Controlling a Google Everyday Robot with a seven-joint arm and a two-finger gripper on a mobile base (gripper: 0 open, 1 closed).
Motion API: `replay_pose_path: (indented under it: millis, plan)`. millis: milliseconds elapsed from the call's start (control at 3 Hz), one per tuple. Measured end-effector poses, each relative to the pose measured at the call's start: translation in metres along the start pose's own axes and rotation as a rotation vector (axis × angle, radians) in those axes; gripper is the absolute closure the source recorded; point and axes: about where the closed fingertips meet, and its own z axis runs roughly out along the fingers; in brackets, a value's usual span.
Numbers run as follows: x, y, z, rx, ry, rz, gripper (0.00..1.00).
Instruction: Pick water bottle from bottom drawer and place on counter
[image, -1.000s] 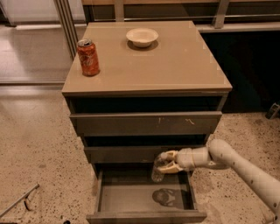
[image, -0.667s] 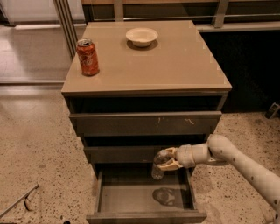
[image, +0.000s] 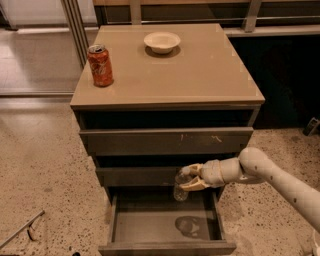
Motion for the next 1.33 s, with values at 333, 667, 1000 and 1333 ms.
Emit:
replay_pose_path:
  millis: [333,667,1000,1333]
  plan:
    - [-0.069,0.014,-0.026,0.011,0.054,-0.05,1.0]
    - [-0.148,0.033,-0.054,0.007,0.103,-0.094,1.0]
    - [-0.242,0.037,-0.103,0.059,0.12,-0.085,1.0]
    - [-0.26,0.04,-0.108,0.072,0.141,-0.102,1.0]
